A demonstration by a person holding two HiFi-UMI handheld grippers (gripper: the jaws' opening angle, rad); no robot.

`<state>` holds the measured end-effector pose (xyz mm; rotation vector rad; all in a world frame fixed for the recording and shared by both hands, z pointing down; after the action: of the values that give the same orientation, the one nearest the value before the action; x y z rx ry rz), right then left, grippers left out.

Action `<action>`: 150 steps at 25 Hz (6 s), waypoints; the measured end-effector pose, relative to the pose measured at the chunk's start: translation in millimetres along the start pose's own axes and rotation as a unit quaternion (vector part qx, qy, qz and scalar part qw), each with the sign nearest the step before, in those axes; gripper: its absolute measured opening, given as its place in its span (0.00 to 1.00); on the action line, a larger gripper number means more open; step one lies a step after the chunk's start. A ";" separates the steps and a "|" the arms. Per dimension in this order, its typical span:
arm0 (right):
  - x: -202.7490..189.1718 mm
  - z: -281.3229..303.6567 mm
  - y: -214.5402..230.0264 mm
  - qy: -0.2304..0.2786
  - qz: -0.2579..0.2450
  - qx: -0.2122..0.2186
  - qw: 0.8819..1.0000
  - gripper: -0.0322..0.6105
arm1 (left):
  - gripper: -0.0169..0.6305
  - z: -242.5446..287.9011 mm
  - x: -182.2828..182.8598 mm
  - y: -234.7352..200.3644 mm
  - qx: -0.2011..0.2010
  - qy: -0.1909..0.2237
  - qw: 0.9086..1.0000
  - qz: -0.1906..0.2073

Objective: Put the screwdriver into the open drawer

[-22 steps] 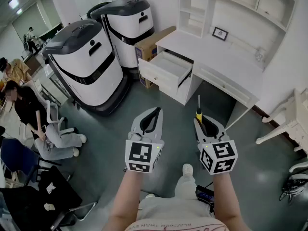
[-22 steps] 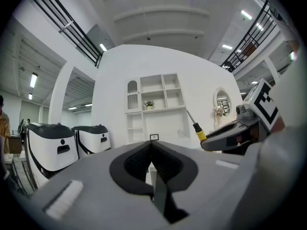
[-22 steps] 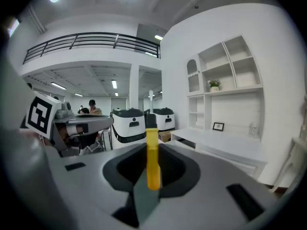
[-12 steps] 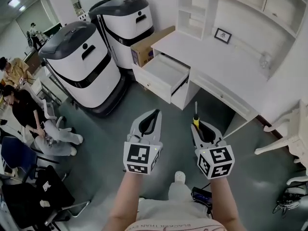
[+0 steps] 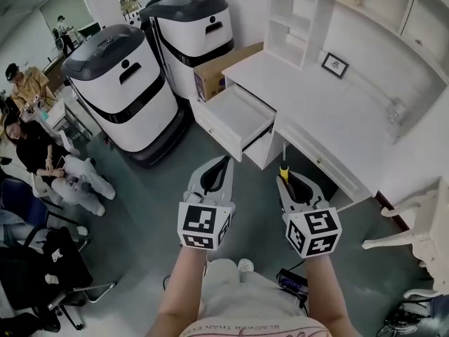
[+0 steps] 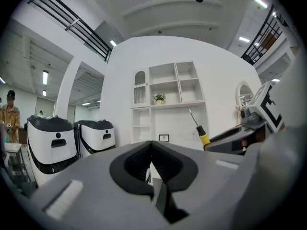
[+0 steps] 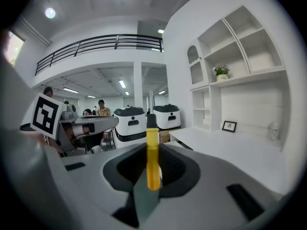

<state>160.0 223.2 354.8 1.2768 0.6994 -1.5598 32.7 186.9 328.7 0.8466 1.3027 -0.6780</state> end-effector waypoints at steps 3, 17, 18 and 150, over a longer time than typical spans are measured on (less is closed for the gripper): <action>4.8 7.9 10.2 0.001 0.002 0.010 1.000 0.17 | 0.03 12.7 6.0 -2.7 0.010 -0.004 1.000 0.007; 27.1 66.6 43.0 0.010 0.011 -0.001 1.000 0.17 | 0.03 79.2 4.1 -38.7 0.001 0.001 1.000 0.011; 28.9 76.2 44.9 0.010 0.013 -0.002 1.000 0.17 | 0.03 85.9 1.9 -45.4 -0.001 0.002 1.000 0.009; -164.5 559.5 151.4 -0.454 0.081 -0.033 0.887 0.16 | 0.03 370.5 -159.4 -302.2 -0.010 -0.127 0.989 -0.071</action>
<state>76.3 -269.2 691.8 0.4170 0.0317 -1.7353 -43.2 -293.4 461.3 0.6322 1.1438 -0.8556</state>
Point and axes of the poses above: the fingertips, and each gripper's own axes: z forward along the fingers, y to its right, x out of its top, the point moved 1 cm from there along -z, backward along the fingers, and after that the axes turned 6 degrees about z, right-handed, at the moved point
